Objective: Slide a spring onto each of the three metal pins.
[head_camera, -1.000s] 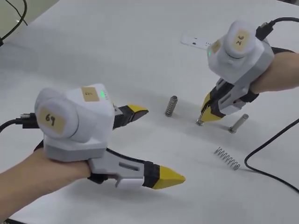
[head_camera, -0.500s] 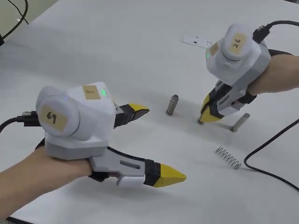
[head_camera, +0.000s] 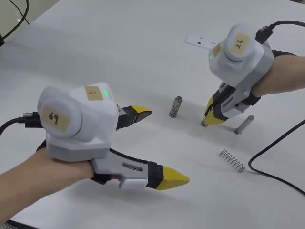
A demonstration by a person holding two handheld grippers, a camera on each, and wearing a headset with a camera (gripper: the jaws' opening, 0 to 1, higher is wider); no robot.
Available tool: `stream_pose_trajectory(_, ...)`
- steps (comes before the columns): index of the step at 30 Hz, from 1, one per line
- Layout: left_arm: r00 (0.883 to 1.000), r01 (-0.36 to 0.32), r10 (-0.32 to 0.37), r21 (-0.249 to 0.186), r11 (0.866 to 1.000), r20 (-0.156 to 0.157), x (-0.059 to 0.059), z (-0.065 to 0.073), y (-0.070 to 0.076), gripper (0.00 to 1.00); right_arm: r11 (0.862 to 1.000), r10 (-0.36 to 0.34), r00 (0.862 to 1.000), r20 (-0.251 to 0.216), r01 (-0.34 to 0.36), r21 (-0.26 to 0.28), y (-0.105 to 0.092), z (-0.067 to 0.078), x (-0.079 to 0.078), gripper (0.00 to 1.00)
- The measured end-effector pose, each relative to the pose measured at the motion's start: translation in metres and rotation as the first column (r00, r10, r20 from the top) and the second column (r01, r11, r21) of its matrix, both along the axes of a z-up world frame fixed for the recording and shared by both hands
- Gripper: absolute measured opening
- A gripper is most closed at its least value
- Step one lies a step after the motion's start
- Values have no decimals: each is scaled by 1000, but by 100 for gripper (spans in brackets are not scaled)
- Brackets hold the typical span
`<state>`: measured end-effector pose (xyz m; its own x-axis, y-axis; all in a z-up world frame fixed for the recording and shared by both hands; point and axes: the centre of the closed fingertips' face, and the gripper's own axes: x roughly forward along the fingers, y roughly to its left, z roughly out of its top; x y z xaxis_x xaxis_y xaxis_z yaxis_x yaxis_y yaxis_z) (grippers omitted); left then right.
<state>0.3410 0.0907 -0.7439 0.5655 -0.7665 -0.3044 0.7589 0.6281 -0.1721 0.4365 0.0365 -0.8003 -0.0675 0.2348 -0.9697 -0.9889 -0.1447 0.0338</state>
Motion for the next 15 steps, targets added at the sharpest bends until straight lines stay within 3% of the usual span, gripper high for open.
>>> stream_pose_trajectory(4,1000,-3,3,-1,1000,0,0,0,1,87,1000,-7,1000,-13,7,1,0,-2,-1,17)
stream_pose_trajectory(15,1000,-2,2,-1,1000,2,-1,1,-1,88,999,-28,999,15,28,38,1,1,2,43)
